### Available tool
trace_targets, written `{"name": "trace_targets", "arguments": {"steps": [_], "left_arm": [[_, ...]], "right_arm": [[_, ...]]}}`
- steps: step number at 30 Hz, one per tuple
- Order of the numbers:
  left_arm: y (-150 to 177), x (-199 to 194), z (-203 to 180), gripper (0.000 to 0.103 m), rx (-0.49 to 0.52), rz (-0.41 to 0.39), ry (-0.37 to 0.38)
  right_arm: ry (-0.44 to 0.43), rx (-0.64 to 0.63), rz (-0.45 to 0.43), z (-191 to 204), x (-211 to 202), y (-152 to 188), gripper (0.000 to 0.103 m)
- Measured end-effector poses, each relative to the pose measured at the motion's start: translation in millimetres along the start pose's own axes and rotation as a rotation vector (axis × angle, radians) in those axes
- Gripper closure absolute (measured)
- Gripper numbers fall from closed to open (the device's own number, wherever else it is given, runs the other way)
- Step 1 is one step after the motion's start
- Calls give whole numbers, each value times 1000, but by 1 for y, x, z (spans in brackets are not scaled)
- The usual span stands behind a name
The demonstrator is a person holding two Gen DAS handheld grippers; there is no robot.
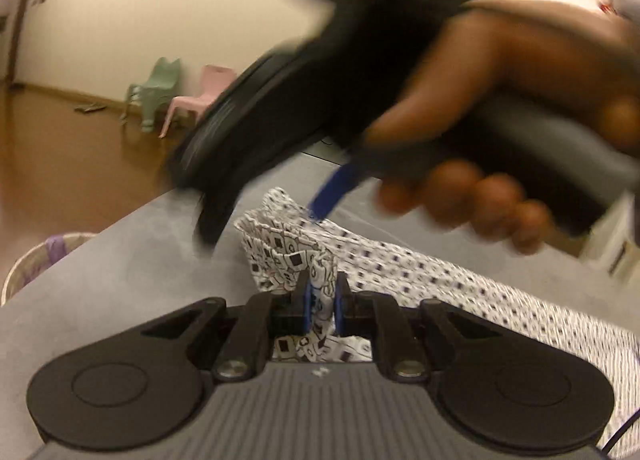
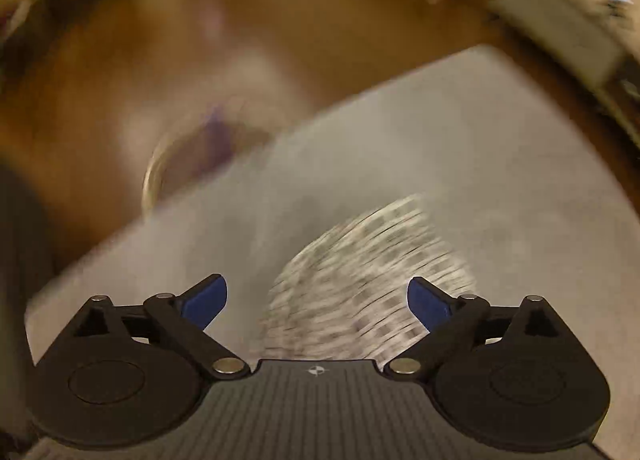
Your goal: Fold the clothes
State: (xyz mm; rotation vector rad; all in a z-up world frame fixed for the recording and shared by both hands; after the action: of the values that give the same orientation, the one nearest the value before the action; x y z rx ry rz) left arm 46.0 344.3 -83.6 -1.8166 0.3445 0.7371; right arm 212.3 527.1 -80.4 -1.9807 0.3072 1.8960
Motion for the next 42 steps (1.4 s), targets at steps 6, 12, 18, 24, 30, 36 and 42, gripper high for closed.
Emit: {"name": "trace_targets", "arguments": {"steps": [6, 12, 18, 24, 30, 36, 42], "left_arm": [[4, -24, -21, 93, 99, -60, 53], [26, -36, -82, 93, 262, -26, 278], [56, -19, -131, 89, 421, 136, 332], [51, -44, -107, 69, 356, 95, 505], [28, -17, -66, 70, 85, 104, 462], [40, 14, -76, 77, 180, 284, 279], [46, -4, -64, 78, 214, 310, 307]], "right_arm": [[54, 74, -134, -24, -25, 53, 91], [-86, 419, -370, -97, -75, 191, 91], [-215, 697, -351, -146, -17, 287, 86], [-161, 763, -383, -153, -11, 321, 49], [36, 683, -564, -140, -54, 319, 40], [71, 495, -404, -149, -23, 253, 58], [100, 565, -260, -175, -2, 256, 47]]}}
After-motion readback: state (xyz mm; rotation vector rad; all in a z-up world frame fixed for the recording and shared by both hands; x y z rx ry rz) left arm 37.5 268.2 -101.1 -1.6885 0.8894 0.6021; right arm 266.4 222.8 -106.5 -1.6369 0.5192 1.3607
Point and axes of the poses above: each gripper's, at about its wrist camera, not at the fingertips, and x roughly the way its jaws point, z to its left, y to its underside, the point moved 3 cm from there along x, roughly the way its jaws point, and after that the axes turned 13 degrees about z, right-handed, at the moved point
